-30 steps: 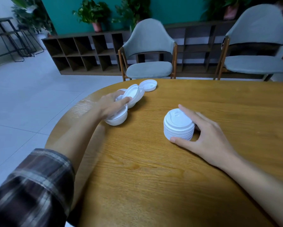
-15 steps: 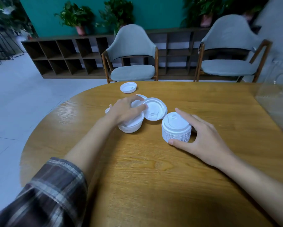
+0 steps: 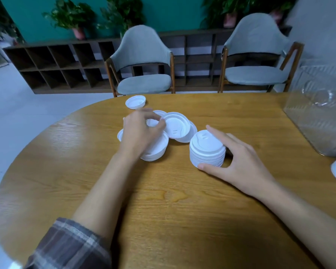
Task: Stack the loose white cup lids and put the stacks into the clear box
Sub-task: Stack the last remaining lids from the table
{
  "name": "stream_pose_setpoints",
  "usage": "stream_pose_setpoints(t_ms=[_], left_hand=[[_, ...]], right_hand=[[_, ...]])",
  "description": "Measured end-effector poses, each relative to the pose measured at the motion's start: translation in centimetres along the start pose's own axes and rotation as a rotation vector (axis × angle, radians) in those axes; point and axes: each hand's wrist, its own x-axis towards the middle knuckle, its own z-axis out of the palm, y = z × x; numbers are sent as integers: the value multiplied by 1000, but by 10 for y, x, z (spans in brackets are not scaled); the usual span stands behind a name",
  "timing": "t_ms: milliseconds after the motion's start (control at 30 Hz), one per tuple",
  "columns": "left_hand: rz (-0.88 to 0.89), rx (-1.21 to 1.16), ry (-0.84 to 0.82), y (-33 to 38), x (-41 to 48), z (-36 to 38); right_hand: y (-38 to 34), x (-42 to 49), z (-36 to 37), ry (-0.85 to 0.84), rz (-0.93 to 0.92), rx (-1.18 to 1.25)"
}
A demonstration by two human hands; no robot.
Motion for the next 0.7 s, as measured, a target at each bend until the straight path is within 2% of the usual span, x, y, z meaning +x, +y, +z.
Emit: stream_pose_setpoints(t_ms=[200,333,500,700], left_hand=[[186,-36,142,4,-5,3],[409,44,237,17,-11,6],[488,-61,137,38,-24,4],[567,-79,-118,44,-30,2]], right_hand=[[-3,1,1,-13,7,24],[-7,1,1,13,22,75],[-8,2,1,51,31,96],[-4,2,-1,45,96,141]])
